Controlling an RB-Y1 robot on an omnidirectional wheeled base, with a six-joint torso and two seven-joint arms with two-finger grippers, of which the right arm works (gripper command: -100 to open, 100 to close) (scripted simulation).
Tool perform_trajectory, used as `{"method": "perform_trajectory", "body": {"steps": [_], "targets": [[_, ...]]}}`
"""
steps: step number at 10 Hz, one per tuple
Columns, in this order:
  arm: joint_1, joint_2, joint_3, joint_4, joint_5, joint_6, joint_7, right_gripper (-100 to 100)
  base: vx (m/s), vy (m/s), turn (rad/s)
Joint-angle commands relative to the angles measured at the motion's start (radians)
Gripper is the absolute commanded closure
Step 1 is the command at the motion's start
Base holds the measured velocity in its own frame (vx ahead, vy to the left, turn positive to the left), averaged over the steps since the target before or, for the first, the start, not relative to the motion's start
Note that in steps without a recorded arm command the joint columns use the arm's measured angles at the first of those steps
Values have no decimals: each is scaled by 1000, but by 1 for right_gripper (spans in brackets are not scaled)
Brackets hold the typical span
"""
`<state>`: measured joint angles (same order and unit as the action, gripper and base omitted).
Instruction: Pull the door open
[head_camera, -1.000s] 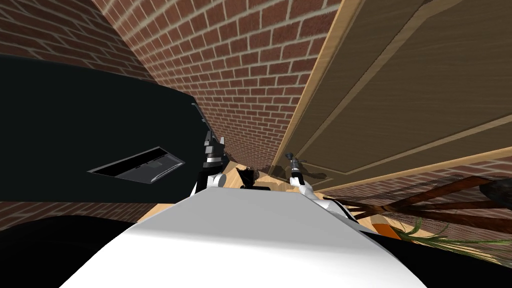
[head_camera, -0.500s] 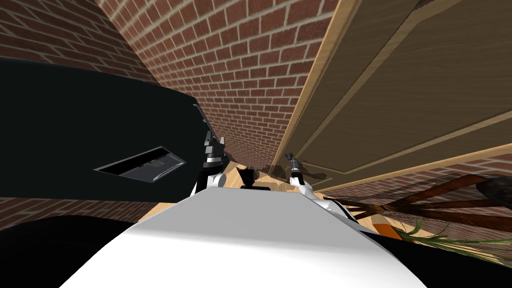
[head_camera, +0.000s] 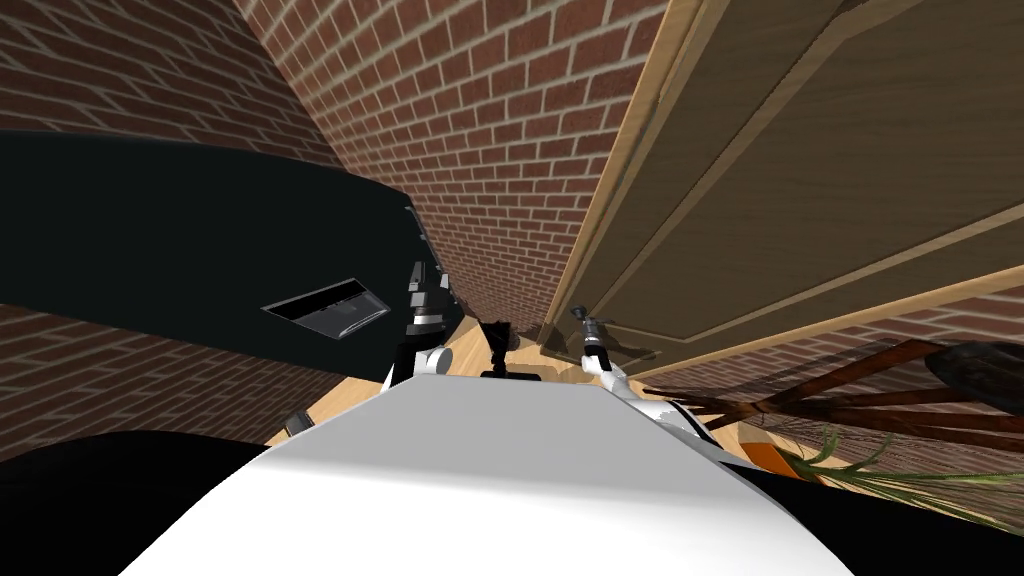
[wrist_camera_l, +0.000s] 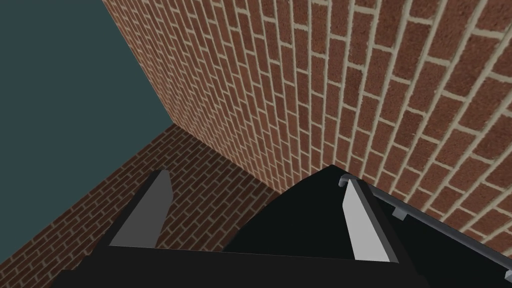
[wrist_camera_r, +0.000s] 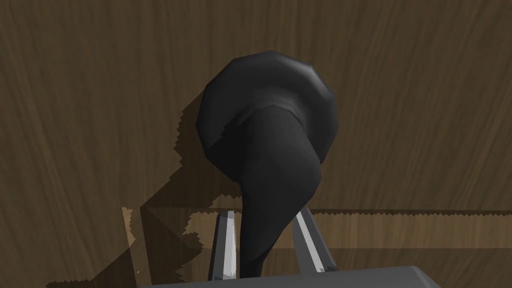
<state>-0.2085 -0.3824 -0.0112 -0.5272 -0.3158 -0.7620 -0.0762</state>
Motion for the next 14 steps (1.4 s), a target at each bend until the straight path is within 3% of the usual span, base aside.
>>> {"method": "perform_trajectory", "body": {"steps": [1, 5, 6, 14], "targets": [[21, -11, 12, -27, 10, 4, -20, 100, -200, -63, 162], [52, -51, 48, -48, 39, -16, -88, 100, -197, -79, 189], [45, -43, 44, -32, 35, -15, -79, 100, -67, -30, 46], [83, -101, 147, -70, 77, -69, -182, 100, -215, -68, 102]]}}
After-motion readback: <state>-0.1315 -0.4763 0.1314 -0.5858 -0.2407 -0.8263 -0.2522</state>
